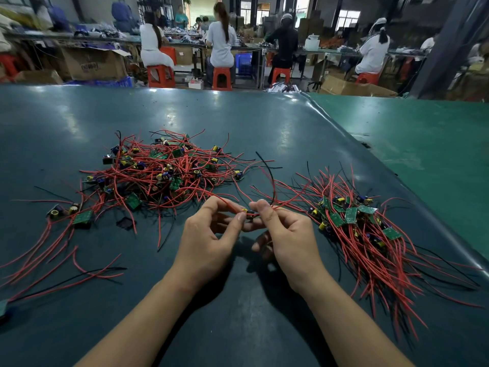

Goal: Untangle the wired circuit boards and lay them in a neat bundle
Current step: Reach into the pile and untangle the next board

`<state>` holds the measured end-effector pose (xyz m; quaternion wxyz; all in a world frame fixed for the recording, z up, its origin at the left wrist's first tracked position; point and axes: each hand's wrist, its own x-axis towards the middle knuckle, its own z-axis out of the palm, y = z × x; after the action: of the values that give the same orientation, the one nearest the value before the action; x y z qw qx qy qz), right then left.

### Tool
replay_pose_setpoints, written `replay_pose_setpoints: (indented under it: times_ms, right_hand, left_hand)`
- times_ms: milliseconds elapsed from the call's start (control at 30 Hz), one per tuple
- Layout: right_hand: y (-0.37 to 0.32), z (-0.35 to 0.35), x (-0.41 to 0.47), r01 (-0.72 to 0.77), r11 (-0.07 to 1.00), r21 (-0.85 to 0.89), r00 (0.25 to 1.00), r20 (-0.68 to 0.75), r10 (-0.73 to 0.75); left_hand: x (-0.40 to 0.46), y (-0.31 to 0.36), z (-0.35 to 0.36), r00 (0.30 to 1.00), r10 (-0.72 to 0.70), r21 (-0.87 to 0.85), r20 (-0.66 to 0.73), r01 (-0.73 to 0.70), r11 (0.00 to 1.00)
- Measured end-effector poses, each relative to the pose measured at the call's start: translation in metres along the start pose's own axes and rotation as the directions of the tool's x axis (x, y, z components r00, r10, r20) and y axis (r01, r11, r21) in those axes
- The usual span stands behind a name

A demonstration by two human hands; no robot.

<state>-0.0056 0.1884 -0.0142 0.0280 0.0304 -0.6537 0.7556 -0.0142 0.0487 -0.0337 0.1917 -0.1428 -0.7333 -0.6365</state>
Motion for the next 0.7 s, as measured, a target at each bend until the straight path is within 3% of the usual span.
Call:
replay_pose_setpoints:
  times_ms: [267, 367, 433, 467, 500, 567, 600, 700]
  right_hand:
    - [0.000, -0.002, 0.001, -0.020, 0.998, -0.060, 1.000, -0.007, 0.019]
    - [0.001, -0.004, 0.002, -0.051, 0.996, -0.071, 0.999, -0.005, 0.051]
    - [0.000, -0.004, 0.001, -0.057, 0.994, -0.090, 0.998, 0.013, 0.059]
    - [0.000, -0.004, 0.001, -0.060, 0.993, -0.101, 0.998, 0.020, 0.062]
    - [0.001, -0.003, 0.001, -0.063, 0.992, -0.109, 0.997, 0.026, 0.066]
    - [0.001, -0.002, 0.001, -0.065, 0.990, -0.124, 0.997, 0.035, 0.070]
    - [0.001, -0.002, 0.001, -0.064, 0.990, -0.129, 0.997, 0.038, 0.069]
    - [0.001, -0.003, 0.000, -0.066, 0.989, -0.129, 0.997, 0.037, 0.071]
  left_hand:
    - [0.006, 0.000, -0.004, 0.979, 0.018, 0.080, -0.204, -0.001, 0.997]
    - [0.016, 0.004, -0.013, 0.873, -0.082, -0.099, -0.482, 0.039, 0.994]
    - [0.022, 0.002, -0.024, 0.847, -0.194, -0.189, -0.494, 0.113, 0.975]
    - [0.023, -0.001, -0.028, 0.879, -0.210, -0.129, -0.429, 0.171, 0.977]
    - [0.022, -0.004, -0.030, 0.920, -0.180, 0.040, -0.349, 0.206, 0.978]
    - [0.016, -0.008, -0.026, 0.976, -0.007, 0.447, -0.219, 0.107, 0.888]
    - [0.013, -0.010, -0.023, 0.980, 0.084, 0.564, -0.180, 0.032, 0.825]
    - [0.012, -0.007, -0.025, 0.961, 0.151, 0.709, -0.232, 0.061, 0.703]
